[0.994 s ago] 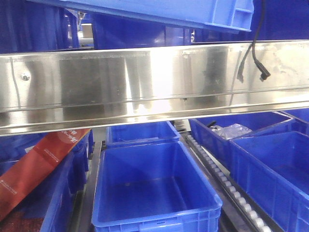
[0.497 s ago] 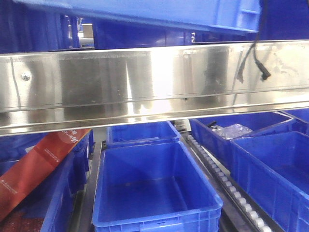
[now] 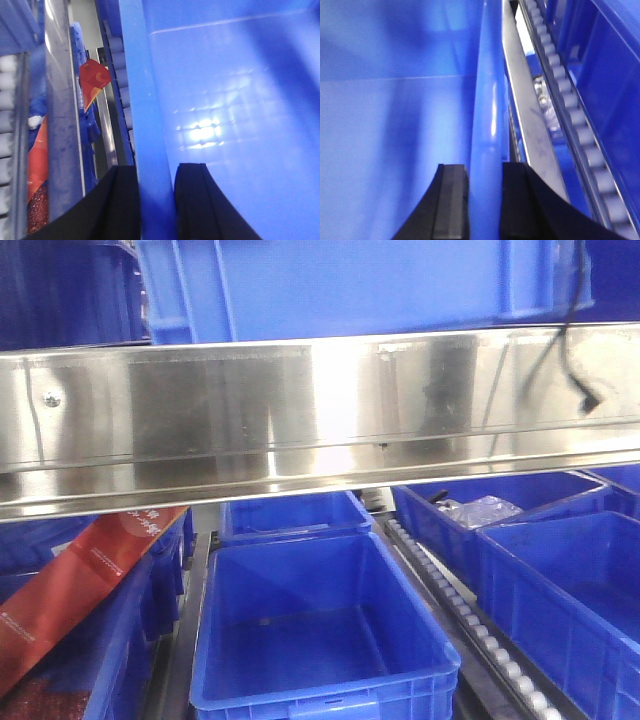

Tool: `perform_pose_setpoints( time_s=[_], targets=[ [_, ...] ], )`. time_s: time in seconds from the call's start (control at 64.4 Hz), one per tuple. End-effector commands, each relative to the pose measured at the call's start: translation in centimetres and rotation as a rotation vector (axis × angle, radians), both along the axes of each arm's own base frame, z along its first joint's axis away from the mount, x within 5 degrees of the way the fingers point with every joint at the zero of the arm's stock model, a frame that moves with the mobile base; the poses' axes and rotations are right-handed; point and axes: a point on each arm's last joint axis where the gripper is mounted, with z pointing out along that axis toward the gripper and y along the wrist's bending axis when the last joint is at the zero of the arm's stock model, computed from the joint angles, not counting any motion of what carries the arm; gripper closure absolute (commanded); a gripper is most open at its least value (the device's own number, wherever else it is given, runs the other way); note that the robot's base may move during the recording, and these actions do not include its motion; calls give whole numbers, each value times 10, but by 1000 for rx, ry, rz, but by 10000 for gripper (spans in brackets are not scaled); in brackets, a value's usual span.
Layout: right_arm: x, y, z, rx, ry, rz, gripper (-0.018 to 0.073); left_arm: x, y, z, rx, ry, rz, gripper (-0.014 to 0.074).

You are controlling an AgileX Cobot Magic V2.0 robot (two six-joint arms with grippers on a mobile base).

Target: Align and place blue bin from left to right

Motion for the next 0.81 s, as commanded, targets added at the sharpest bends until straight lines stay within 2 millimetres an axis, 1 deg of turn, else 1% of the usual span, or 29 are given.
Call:
perform_pose_setpoints(
  time_s=[0.0,0.109,0.171,0.202,0.249,0.264,0.28,0.311,0.373,0.435,0.466,0.513,0.606,0.715,0.792],
  targets=[
    [4,9,15,45,-153,47,638,2,-13,9,-64,-98,-62,612],
    [11,8,5,42,-130,42,634,5,-14,4,-60,-85,-61,596],
    [12,8,4,43,-128,41,598,5,-14,4,-61,-87,-62,548],
    [12,7,4,43,-126,40,555,5,-14,4,-61,-87,-62,506],
    [12,7,4,43,-126,39,451,5,-14,5,-61,-88,-62,440],
    [12,7,4,43,-129,39,435,5,-14,5,-61,-88,-62,414],
    [12,7,4,43,-128,39,385,5,-14,5,-61,-88,-62,373],
    [12,7,4,43,-128,39,314,5,-14,5,-61,-88,-62,301],
    [11,7,5,43,-130,39,151,5,-14,5,-61,-88,-62,183],
    [11,6,6,44,-132,39,23,5,-14,6,-62,-92,-62,63],
    [10,6,7,44,-133,39,-19,5,-14,6,-62,-92,-62,18],
    [8,6,9,44,-132,39,-10,3,-13,9,-64,-96,-61,-22],
    [2,4,16,46,-137,38,-10,-4,-10,19,-70,-112,-61,-3],
    [-10,2,31,46,-141,36,-10,-17,-5,37,-82,-144,-60,-3],
    [-21,0,42,47,-140,38,-10,-30,-1,53,-97,-164,-62,-3]
  ],
)
